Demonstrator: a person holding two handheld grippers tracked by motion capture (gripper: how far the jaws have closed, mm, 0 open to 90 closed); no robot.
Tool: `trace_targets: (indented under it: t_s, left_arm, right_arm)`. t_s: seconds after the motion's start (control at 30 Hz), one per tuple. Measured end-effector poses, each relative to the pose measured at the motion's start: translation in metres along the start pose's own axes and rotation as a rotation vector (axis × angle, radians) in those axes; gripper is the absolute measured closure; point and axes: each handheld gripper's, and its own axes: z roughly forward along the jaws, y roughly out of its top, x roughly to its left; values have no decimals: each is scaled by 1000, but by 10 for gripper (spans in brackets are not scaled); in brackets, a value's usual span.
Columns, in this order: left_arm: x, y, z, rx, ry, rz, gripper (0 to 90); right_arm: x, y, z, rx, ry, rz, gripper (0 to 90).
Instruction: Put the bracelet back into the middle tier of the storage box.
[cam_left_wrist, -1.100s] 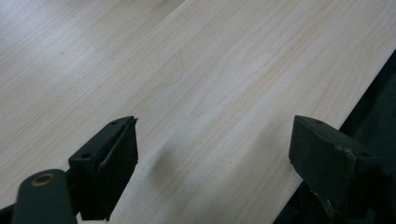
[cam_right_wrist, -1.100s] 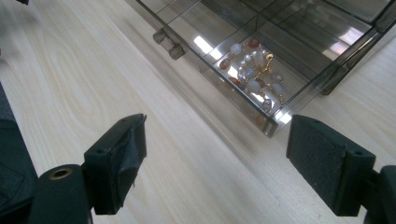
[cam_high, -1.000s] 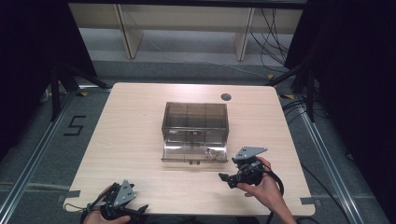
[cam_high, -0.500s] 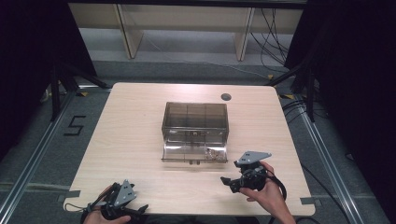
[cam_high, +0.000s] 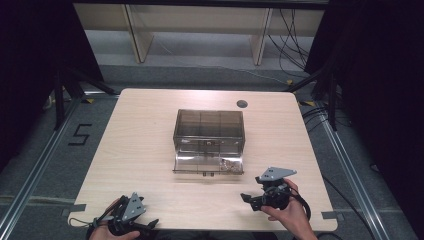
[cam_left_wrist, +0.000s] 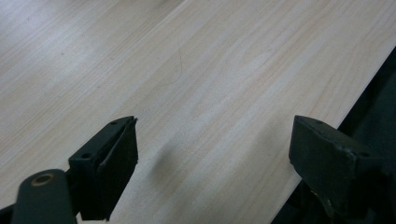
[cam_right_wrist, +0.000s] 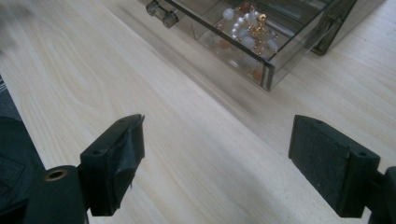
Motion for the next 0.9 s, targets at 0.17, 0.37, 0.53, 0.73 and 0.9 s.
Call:
trace_targets:
  t_s: [0.17, 0.37, 0.53, 0.73, 0.9]
  left_arm:
    - [0, 0, 1, -7, -1, -1, 155]
    - [0, 0, 0, -1, -4, -1, 155]
    - [1, -1, 0, 5, 6, 6, 155]
    - [1, 0, 0, -6, 12, 14, 155]
    - [1, 0, 0, 5, 8, 7, 155]
  right_arm:
    - [-2, -6, -3, 0, 0, 23, 190]
    - [-1, -13, -5, -15, -3, 38, 180]
    - [-1, -18, -6, -19, -10, 35, 169]
    - [1, -25, -8, -21, -7, 55, 167]
    - [1, -32, -9, -23, -22, 73, 166]
